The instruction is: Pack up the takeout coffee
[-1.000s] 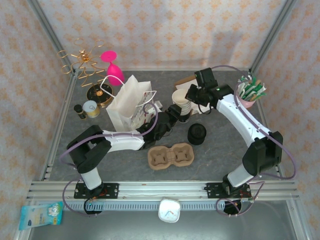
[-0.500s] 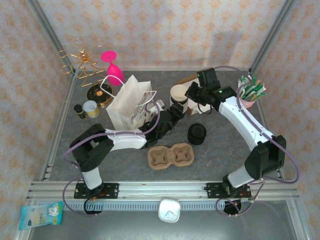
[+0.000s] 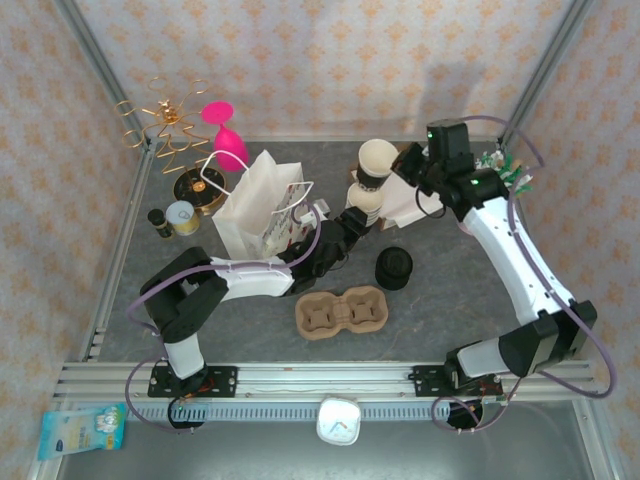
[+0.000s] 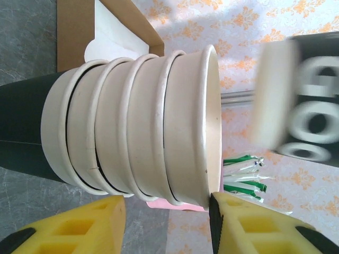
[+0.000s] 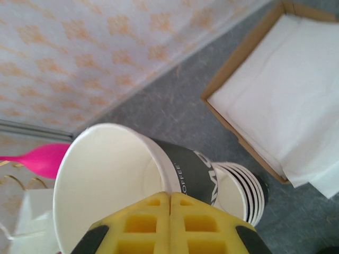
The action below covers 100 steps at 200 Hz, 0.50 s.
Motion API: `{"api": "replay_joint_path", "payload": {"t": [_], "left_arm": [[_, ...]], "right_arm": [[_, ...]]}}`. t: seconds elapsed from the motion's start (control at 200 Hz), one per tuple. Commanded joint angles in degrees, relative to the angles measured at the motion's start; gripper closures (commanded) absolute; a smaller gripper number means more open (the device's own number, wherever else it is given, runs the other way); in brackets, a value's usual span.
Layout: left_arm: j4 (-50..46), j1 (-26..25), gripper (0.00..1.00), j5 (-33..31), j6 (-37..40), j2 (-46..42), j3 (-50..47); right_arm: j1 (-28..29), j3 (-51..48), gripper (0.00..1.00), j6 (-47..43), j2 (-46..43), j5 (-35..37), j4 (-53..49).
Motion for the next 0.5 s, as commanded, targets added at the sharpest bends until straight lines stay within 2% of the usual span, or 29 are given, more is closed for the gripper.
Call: {"api": "replay_joint_path", "payload": {"t": [0.0, 0.28, 0.495], "left_arm": [[-1.6, 0.9, 0.56, 1.2, 1.6, 0.0, 1.1], [-2.0, 2.4, 0.55, 2.8, 1.7, 0.2, 1.6], [-0.5, 3.5, 0.56, 3.2, 1.9, 1.3, 2.2]], "right_arm": [[-0.3, 2.4, 1.00, 0.0, -1.6, 0.5, -1.4], [-1.0, 6.5, 1.00, -1.9, -2.0, 2.1, -5.4], [-4.9, 1.9, 1.00, -2.5, -5.6, 0.9, -4.8]]}}
